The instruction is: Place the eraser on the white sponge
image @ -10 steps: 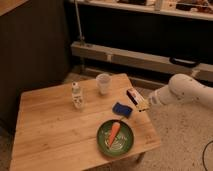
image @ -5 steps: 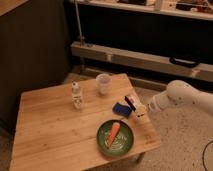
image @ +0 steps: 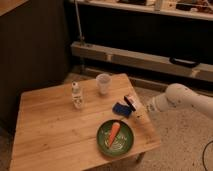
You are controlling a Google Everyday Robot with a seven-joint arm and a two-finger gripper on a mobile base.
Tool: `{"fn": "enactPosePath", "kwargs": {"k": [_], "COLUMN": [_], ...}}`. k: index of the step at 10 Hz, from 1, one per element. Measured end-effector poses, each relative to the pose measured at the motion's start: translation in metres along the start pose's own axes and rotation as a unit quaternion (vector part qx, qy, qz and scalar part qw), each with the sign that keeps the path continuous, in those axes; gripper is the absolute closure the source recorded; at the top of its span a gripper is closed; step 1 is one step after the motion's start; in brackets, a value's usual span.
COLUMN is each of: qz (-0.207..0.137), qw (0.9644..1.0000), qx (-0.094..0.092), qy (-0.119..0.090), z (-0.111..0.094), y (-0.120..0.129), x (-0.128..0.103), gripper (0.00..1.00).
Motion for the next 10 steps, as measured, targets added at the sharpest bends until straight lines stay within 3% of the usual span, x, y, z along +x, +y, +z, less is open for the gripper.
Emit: {"fn": "enactPosePath", "kwargs": {"k": [3, 4, 5, 10], "qz": [-0.01, -0.018, -0.027, -0.055], "qw": [0.998, 0.9973, 0.9968, 0.9965], "qx": [-0.035, -0.043, -0.048, -0.061], "qy": [-0.052, -0.058, -0.058, -0.016], "z": [0.0, 0.0, 0.002, 0.017], "y": [-0.005, -0.003, -0.001, 0.007], "x": [0.002, 0.001, -0.003, -0.013], "gripper": [1.0, 1.0, 1.0, 1.0]}}
